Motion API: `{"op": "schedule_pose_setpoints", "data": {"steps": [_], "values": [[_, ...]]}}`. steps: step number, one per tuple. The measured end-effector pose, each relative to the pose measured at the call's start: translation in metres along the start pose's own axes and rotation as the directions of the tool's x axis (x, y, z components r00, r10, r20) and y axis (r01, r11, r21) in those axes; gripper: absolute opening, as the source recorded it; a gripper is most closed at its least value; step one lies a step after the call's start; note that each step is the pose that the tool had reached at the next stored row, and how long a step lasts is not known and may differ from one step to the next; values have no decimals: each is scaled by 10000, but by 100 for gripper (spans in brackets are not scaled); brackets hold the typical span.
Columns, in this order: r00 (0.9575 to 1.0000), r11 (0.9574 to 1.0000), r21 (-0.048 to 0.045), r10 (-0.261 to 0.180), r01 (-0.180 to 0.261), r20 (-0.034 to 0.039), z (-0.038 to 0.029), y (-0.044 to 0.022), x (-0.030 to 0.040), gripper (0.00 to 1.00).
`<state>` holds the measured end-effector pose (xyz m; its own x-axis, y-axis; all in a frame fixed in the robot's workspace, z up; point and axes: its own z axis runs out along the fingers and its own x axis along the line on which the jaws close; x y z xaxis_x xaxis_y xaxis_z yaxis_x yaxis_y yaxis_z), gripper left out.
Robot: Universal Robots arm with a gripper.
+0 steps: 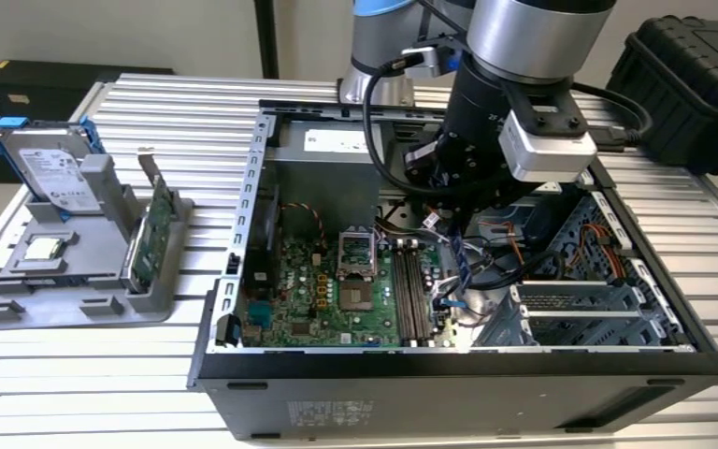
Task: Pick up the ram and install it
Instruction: 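Insert the ram into the slot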
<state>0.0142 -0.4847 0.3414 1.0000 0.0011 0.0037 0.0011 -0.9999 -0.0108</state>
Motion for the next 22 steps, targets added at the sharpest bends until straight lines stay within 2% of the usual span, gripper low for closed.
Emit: {"op": "schedule_pose_setpoints", "data": {"steps": [3, 7, 22], "values": [[10000, 10000, 1, 0, 0, 0, 5, 0, 0, 0], [10000, 10000, -1, 0, 0, 0, 51, 0, 0, 0], [10000, 10000, 0, 0, 0, 3, 314, 3, -1, 0]]}}
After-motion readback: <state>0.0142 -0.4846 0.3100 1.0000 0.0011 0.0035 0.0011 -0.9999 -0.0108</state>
